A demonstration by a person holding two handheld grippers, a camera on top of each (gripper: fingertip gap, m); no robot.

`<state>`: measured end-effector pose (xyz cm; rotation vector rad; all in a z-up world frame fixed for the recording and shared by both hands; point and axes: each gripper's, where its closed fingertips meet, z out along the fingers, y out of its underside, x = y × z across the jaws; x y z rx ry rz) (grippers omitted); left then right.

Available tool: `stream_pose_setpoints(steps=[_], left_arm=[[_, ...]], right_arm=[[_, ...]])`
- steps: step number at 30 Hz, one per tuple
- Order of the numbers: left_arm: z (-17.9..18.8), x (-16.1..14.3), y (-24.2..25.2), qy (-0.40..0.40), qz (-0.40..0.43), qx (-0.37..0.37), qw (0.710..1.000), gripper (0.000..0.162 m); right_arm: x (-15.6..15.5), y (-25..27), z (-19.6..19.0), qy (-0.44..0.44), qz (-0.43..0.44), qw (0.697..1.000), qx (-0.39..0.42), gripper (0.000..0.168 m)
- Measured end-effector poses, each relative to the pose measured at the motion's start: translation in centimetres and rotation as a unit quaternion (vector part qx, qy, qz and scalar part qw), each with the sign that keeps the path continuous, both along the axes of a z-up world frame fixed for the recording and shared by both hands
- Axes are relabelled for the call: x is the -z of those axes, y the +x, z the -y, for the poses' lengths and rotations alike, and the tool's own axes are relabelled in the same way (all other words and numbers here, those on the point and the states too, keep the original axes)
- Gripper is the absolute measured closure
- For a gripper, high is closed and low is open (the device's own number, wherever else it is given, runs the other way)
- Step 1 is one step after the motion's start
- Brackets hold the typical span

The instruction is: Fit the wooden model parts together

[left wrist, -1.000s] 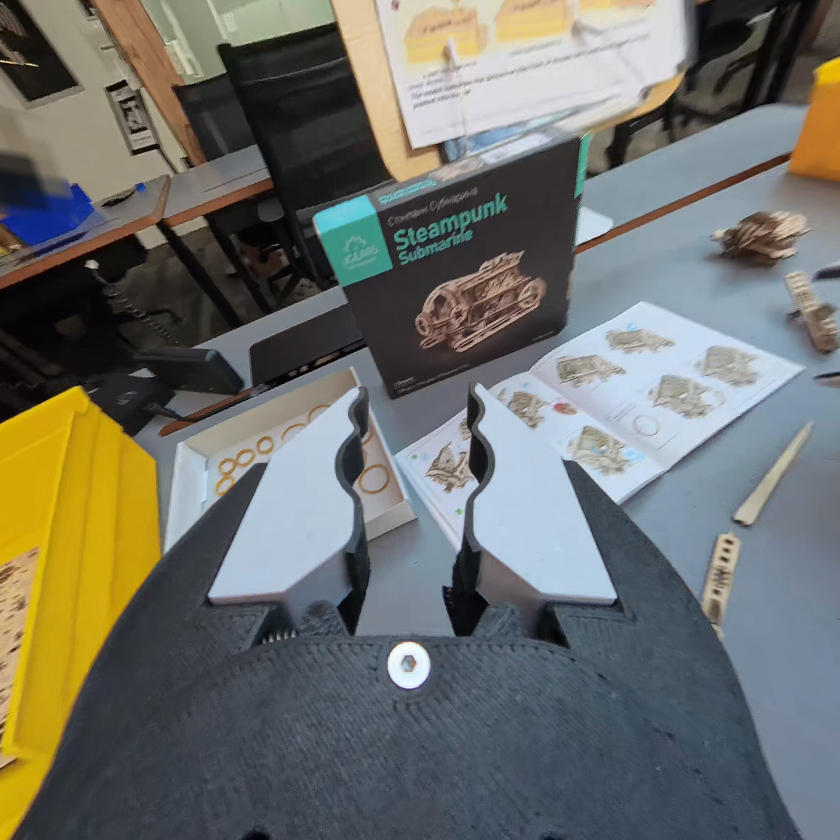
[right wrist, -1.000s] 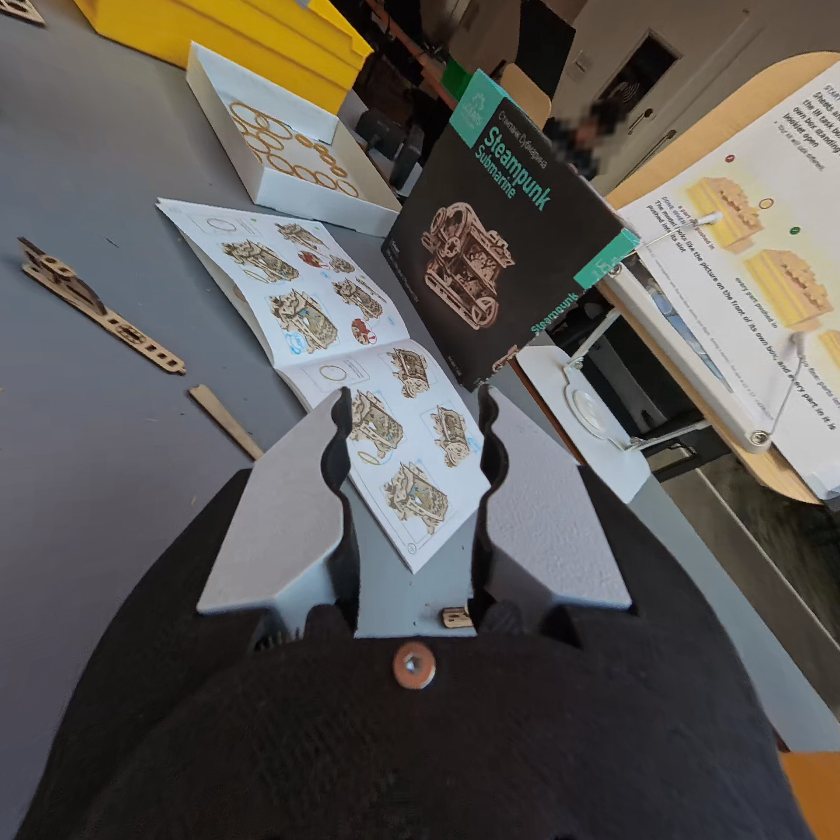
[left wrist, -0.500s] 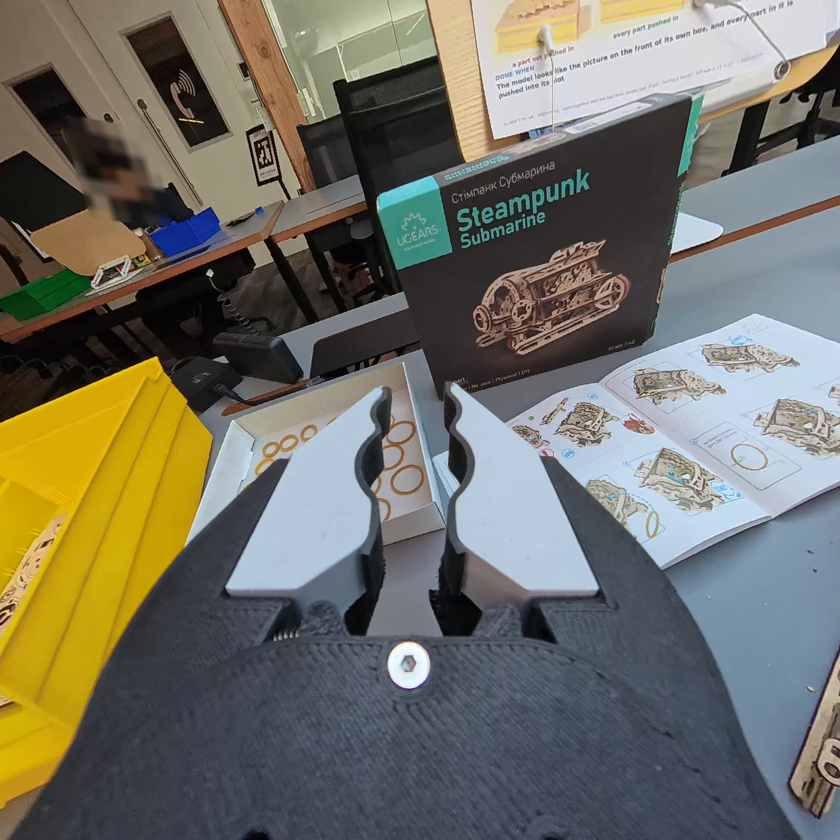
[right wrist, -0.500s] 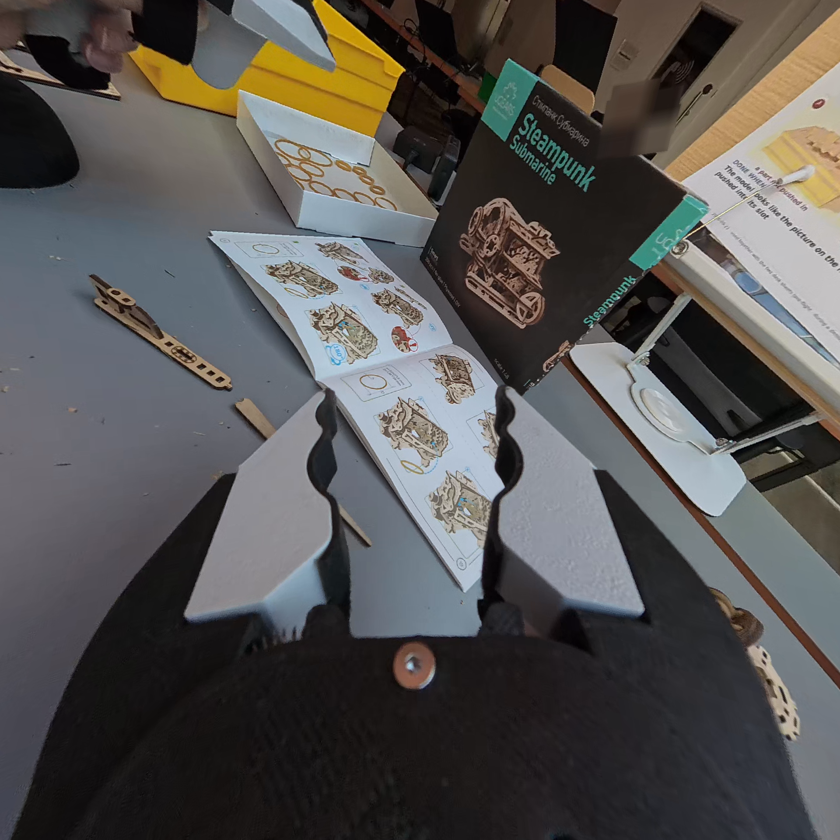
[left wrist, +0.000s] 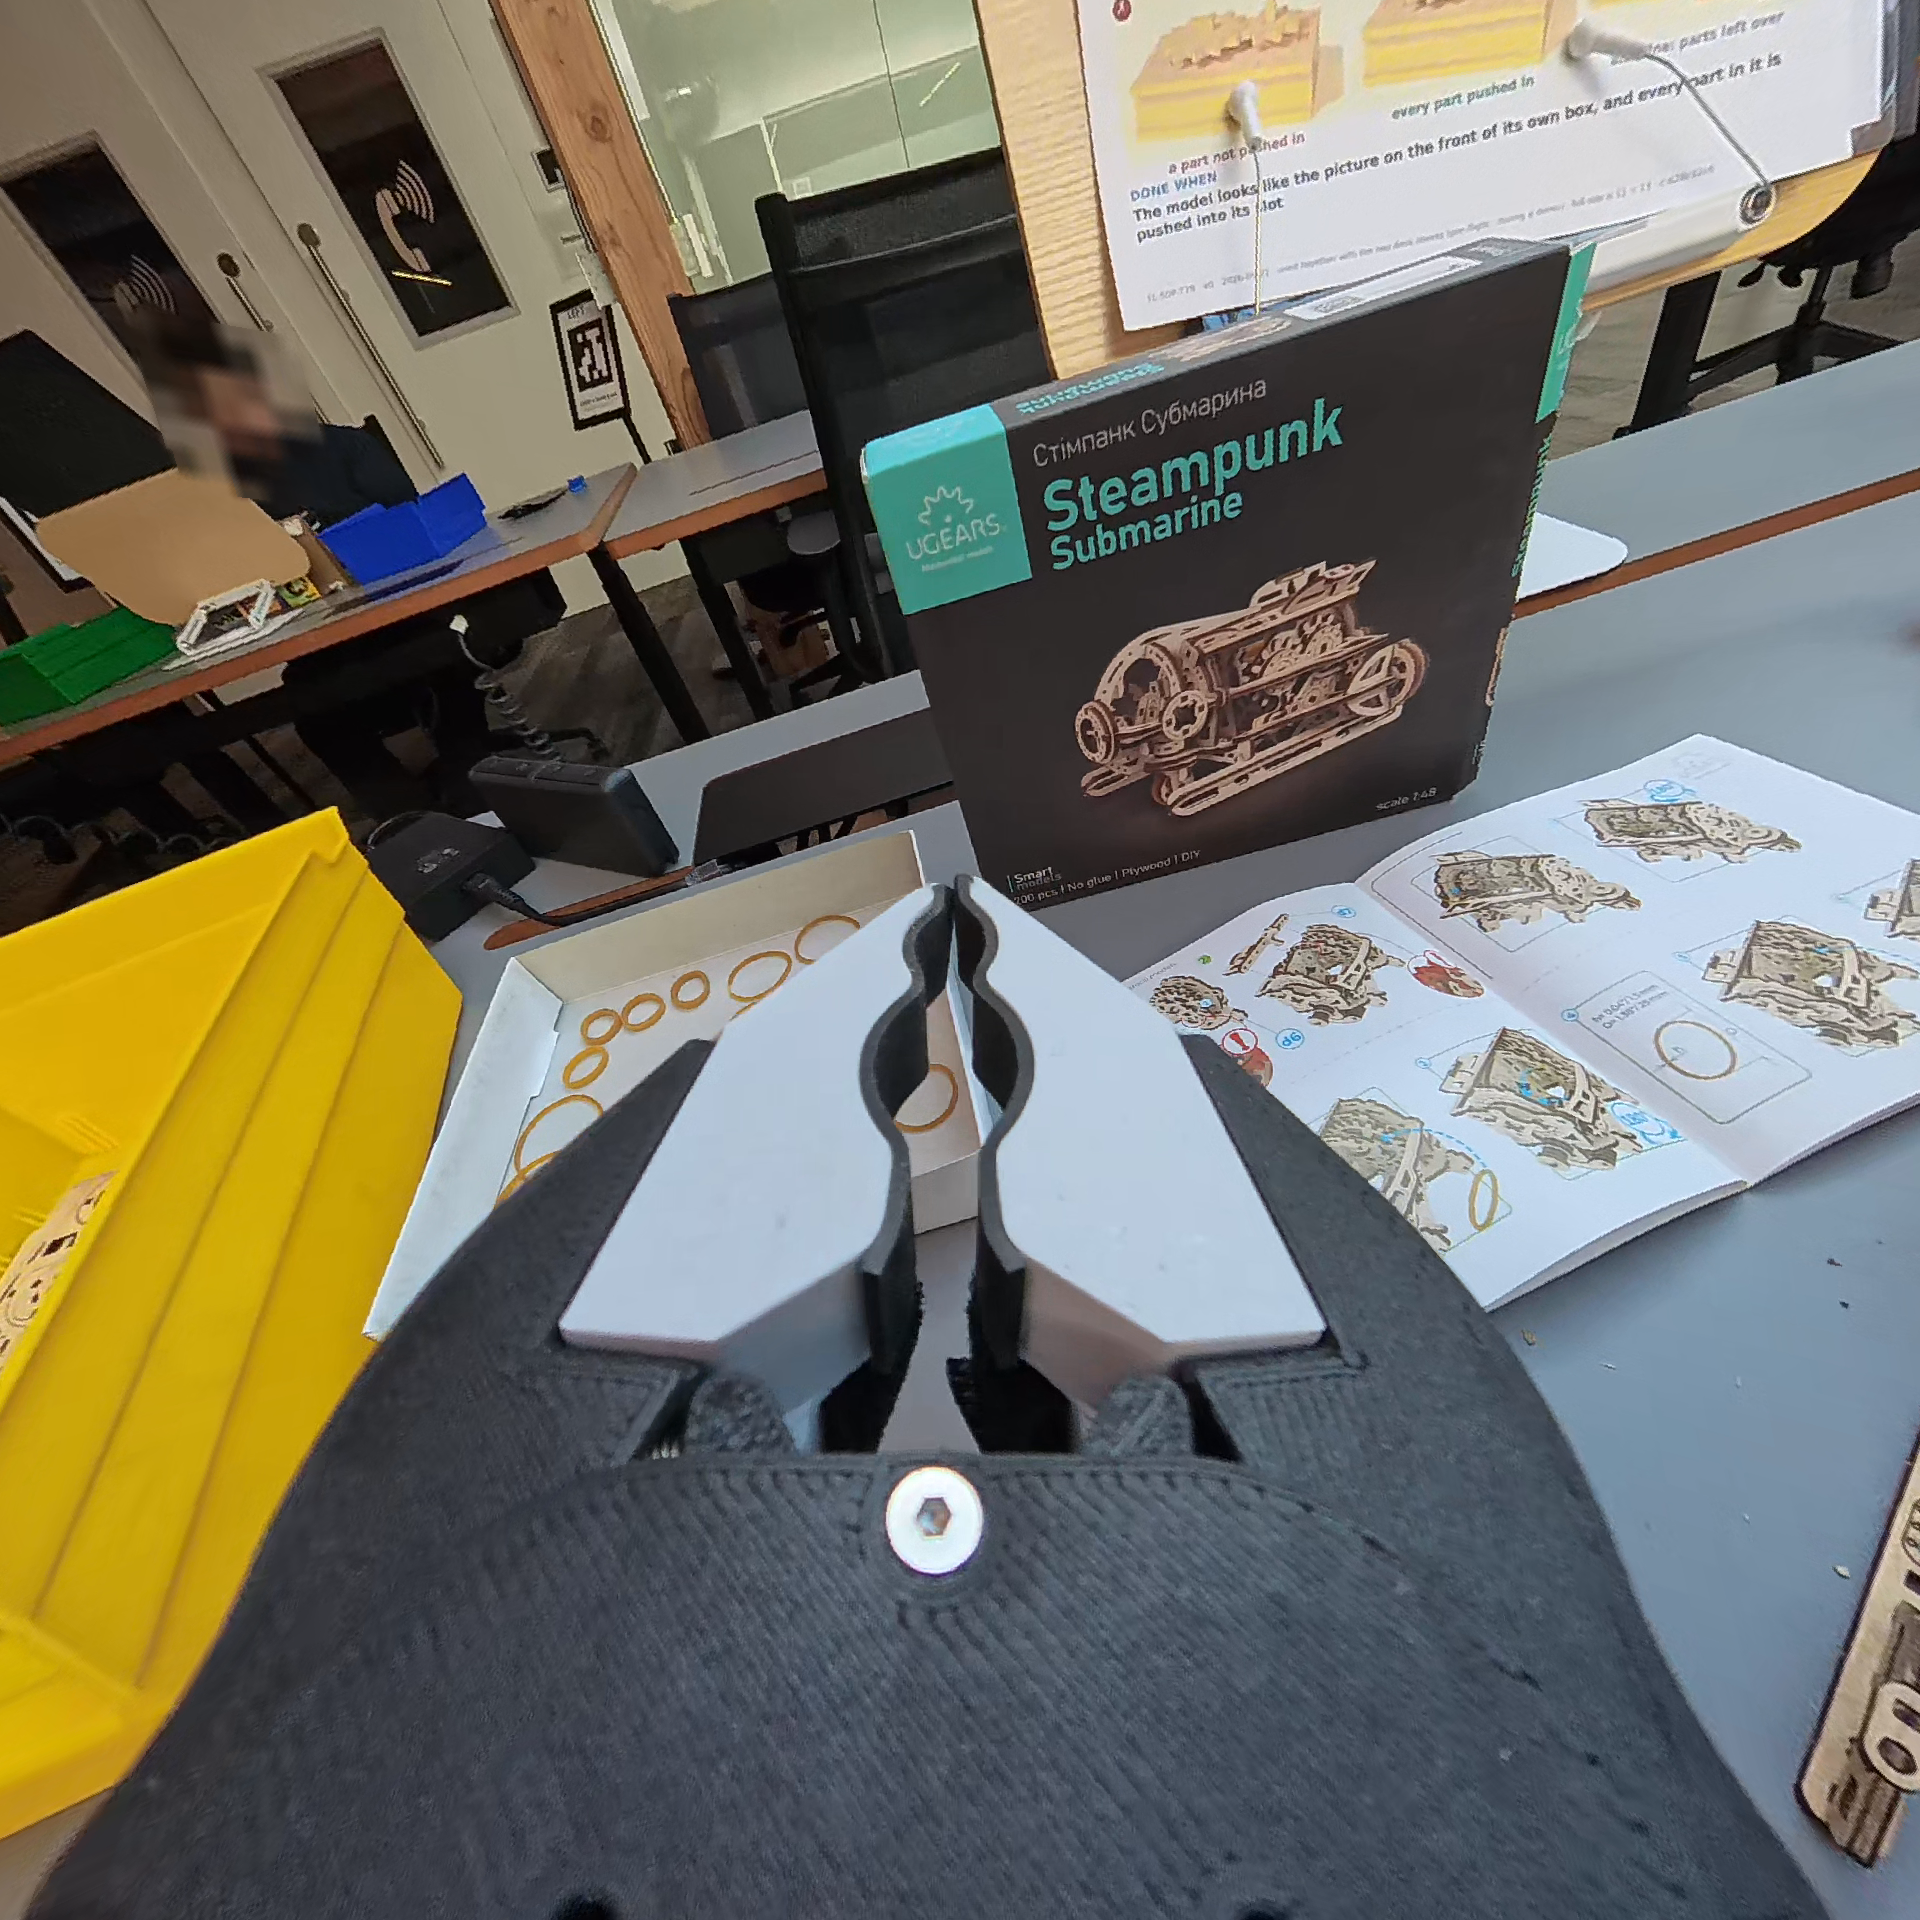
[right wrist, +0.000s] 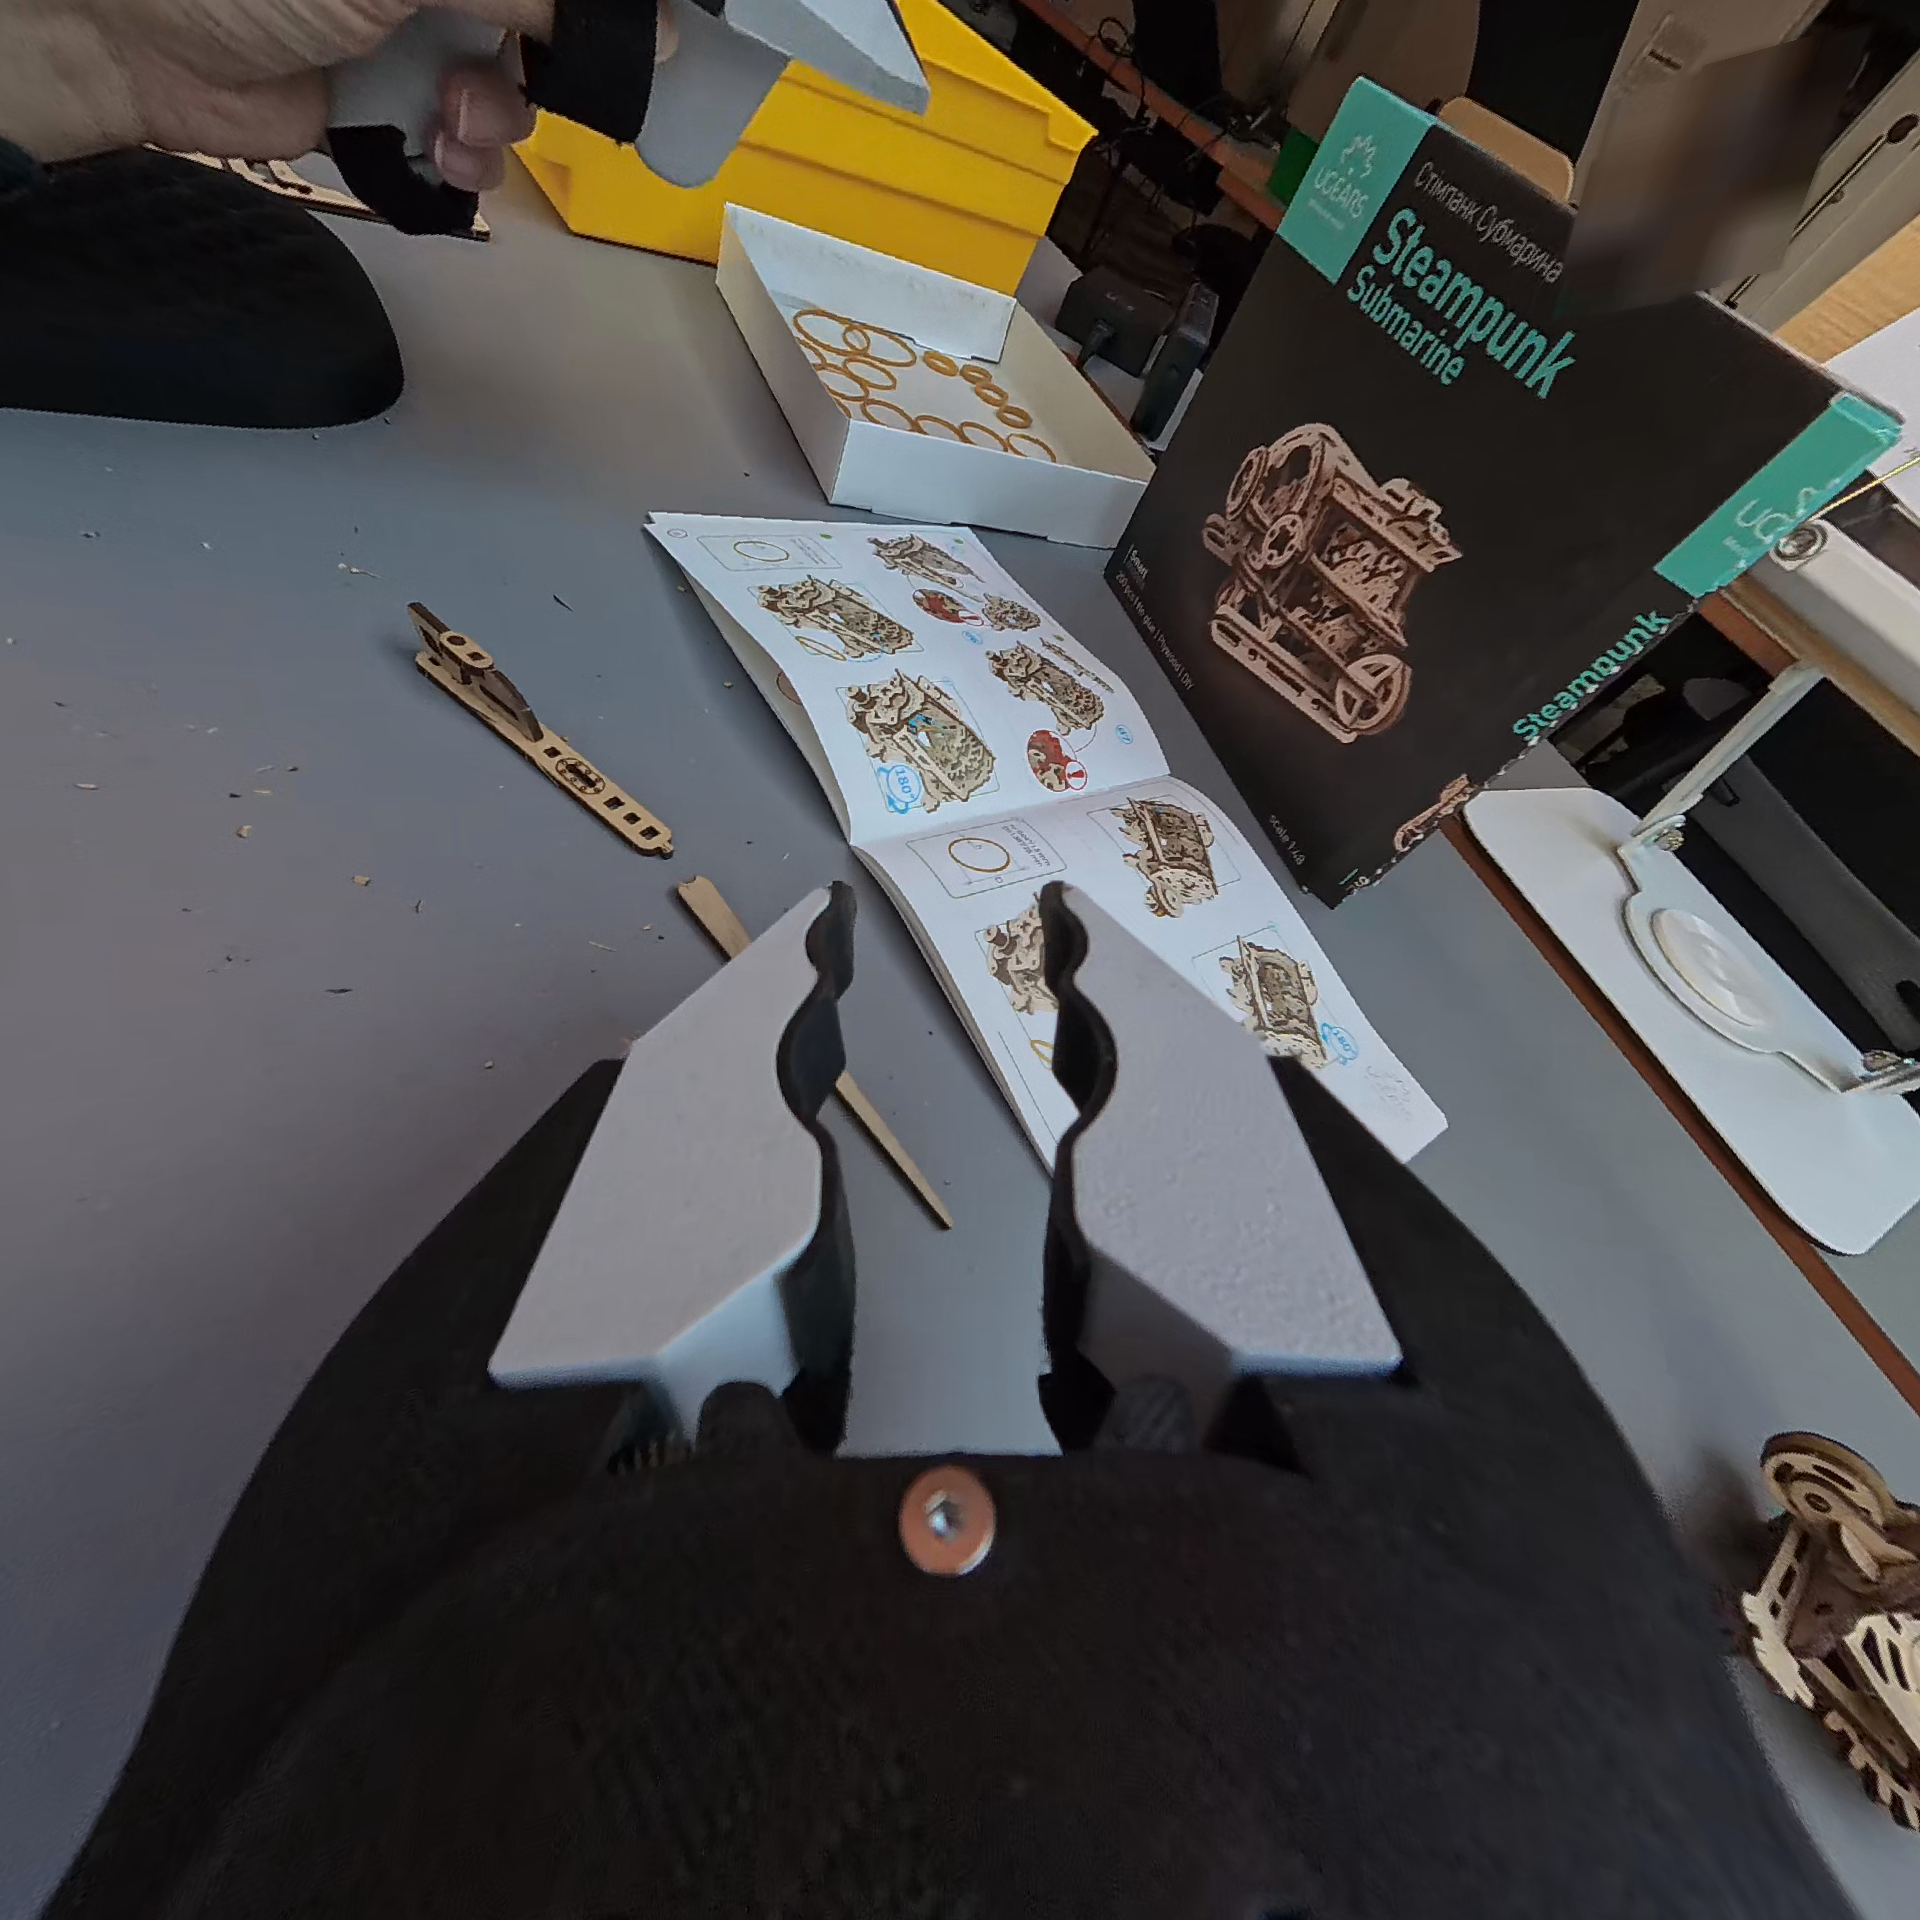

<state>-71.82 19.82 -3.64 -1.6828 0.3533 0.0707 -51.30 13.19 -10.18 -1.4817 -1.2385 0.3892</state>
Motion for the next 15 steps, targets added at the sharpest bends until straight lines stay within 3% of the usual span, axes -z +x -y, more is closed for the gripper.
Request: stream_pose_setpoints(steps=[1, 15], left_arm=[[0.0, 0.0, 0.0, 0.001, 0.000, 0.000, 1.000, 0.162], [0.2, -0.7, 0.0, 0.012, -0.001, -0.003, 1.000, 0.162]], right_arm=[[0.0, -0.1, 0.1, -0.001, 0.000, 1.000, -0.004, 0.134], [0.9, -0.9, 1.5, -0.010, 0.020, 0.999, -0.049, 0.146]])
